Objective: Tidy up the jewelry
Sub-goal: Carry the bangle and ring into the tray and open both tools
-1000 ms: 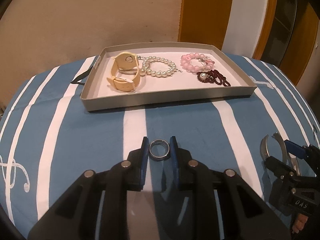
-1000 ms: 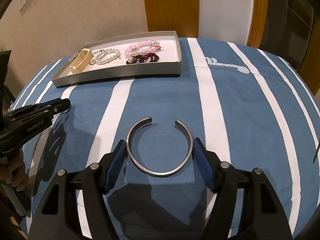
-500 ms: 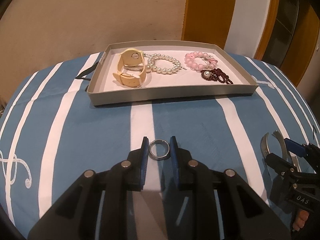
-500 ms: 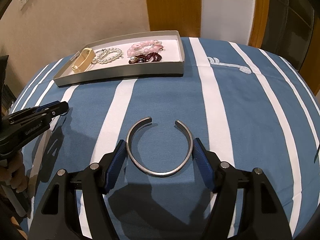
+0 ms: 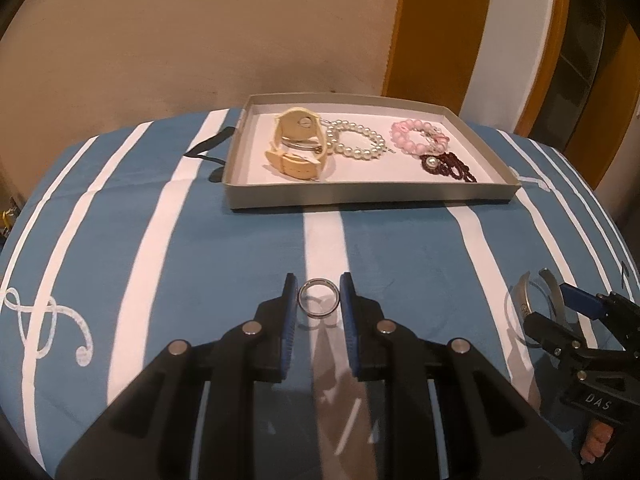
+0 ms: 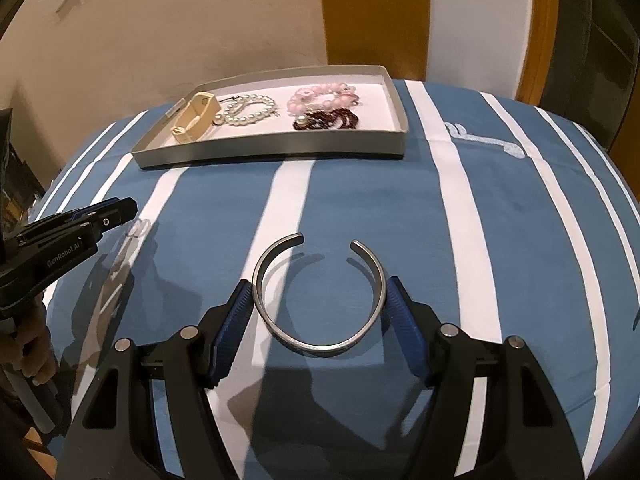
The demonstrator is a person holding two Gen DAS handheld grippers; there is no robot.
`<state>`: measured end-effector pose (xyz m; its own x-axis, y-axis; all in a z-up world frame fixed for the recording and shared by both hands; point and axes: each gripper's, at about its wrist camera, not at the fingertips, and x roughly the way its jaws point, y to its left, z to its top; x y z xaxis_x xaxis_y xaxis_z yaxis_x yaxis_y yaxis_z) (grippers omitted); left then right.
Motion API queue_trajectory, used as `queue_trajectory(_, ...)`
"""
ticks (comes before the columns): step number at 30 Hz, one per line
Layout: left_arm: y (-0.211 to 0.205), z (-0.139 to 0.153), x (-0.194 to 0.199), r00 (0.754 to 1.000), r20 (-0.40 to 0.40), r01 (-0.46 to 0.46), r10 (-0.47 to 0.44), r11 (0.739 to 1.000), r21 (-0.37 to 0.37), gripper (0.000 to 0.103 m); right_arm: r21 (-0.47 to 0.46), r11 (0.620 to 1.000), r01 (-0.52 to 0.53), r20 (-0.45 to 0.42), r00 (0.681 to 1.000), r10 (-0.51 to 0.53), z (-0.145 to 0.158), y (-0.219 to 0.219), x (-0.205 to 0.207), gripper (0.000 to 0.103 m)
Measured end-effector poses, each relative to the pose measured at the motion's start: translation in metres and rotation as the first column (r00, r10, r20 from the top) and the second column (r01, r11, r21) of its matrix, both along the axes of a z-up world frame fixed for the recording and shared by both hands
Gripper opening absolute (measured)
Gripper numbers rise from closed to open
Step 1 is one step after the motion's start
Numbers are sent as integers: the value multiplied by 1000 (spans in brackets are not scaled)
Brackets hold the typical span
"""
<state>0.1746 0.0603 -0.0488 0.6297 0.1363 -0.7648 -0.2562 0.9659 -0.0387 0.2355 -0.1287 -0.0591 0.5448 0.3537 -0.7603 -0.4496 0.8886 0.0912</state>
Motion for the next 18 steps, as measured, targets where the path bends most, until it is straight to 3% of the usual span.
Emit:
queue_trajectory(9,23,22,-9,999,20,-39,39,999,-12,21,-3,1000,-4,81,997,4,36,15,6,69)
queue_trajectory(13,30,37,-8,998,34,-44,45,999,-16,21,39,999,-2,147,989,-4,67,24,22,69)
queue_trajectory(18,36,51,-1,998,37,-45,45,999,-14,21,59,998,19,198,980,-31,83,42,54,69)
